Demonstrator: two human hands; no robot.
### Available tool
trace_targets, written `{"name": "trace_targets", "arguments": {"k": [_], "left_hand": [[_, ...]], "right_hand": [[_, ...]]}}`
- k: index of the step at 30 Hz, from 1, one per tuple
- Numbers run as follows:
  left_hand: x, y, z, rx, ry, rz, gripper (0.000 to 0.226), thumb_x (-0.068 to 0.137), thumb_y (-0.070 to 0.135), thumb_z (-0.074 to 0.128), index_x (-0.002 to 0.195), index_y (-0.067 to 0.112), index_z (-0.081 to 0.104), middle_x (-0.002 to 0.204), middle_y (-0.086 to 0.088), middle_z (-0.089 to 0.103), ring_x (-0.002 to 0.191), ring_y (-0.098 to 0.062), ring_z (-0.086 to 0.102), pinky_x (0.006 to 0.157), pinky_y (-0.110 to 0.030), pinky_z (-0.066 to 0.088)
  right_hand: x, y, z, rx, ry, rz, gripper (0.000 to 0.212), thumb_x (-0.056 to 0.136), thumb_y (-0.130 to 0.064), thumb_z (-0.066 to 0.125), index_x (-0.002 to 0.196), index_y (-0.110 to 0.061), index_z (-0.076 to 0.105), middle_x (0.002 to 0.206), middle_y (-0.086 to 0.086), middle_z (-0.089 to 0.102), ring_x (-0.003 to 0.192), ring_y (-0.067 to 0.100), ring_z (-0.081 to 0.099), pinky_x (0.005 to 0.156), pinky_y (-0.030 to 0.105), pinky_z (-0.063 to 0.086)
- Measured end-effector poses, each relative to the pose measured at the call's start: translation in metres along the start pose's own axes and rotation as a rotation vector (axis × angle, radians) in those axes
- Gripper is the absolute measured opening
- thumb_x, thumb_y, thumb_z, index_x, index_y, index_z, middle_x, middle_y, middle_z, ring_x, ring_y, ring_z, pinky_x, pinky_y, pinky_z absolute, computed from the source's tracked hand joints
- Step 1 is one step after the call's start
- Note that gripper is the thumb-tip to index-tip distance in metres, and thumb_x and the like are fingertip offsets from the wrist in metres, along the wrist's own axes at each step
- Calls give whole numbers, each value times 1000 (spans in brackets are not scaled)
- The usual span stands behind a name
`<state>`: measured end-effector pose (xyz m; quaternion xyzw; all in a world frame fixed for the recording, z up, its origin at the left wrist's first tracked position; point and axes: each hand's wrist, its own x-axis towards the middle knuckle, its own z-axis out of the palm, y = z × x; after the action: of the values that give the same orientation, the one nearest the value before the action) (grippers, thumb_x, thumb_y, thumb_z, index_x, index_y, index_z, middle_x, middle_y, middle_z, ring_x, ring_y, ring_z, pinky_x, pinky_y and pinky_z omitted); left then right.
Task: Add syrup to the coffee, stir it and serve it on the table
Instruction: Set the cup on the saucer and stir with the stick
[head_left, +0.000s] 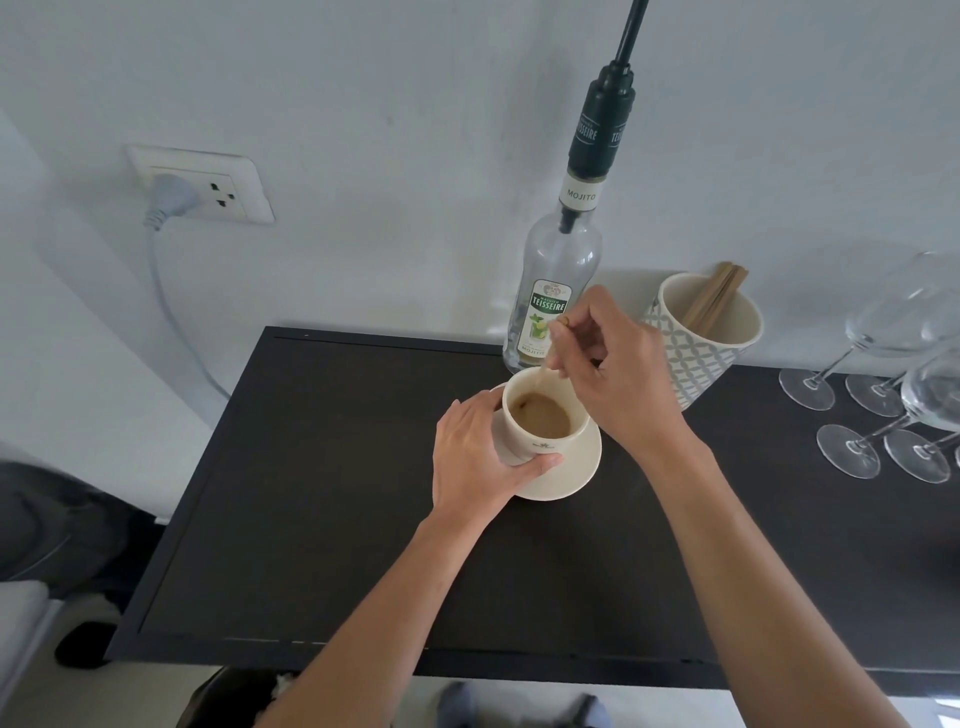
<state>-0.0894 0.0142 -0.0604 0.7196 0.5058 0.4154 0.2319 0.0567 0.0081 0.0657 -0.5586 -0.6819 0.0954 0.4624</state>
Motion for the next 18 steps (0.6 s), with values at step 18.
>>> {"name": "trace_targets", "arguments": {"k": [18], "left_hand": [[0,-3,2,-10,-2,14,82,60,68,80,125,22,60,122,12,64,116,-5,54,114,-34,31]], "right_hand": [[-3,-1,0,93,-1,121,14,101,-7,63,90,-2,54,67,7,69,59,18,68,61,26,57]]}}
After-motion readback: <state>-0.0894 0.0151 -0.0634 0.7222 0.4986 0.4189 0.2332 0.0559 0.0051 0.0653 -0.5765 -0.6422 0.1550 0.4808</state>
